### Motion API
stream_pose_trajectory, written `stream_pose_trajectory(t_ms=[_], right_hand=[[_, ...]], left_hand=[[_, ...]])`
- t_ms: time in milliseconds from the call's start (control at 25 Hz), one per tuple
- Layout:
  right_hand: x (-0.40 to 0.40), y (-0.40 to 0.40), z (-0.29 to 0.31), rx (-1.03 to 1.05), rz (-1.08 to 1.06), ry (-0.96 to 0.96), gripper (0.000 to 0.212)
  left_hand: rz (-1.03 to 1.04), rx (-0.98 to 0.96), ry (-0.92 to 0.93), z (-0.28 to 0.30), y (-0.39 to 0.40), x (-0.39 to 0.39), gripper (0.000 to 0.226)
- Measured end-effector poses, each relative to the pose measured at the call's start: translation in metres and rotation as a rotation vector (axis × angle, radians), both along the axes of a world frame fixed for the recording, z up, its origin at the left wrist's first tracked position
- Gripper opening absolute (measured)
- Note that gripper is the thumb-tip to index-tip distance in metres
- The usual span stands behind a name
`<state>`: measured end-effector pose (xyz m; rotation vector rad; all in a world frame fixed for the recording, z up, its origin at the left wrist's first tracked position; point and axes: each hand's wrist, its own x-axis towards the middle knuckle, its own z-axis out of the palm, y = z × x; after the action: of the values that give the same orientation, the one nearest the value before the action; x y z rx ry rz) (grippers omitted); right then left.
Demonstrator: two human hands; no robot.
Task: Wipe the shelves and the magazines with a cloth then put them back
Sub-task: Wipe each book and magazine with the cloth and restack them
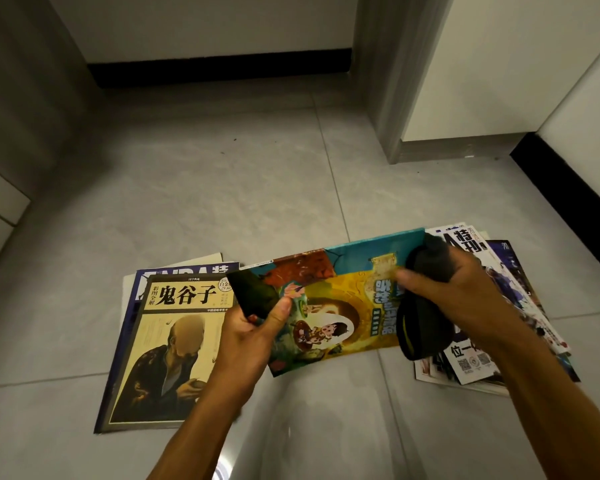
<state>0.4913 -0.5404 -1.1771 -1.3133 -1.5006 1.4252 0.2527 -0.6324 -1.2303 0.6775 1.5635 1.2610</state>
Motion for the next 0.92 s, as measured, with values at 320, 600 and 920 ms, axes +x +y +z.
stream_pose_trajectory(t_ms=[320, 600, 920], right_hand=[[-0.005, 0.015, 0.011, 0.301, 0.323, -0.464, 0.02], [-0.086, -0.035, 0.036, 0.794, 0.133, -0.575, 0.042], [-0.005, 0.005, -0.022, 0.584, -0.277, -0.778, 0.035]], left_hand=[[-0.616, 0.058, 0.418, 0.033, 0.021, -0.041, 0.021], [-0.339, 0.224, 0.46, 0.022, 0.022, 0.012, 0.019], [-0.268, 0.216, 0.416, 0.042, 0.008, -0.001, 0.016]])
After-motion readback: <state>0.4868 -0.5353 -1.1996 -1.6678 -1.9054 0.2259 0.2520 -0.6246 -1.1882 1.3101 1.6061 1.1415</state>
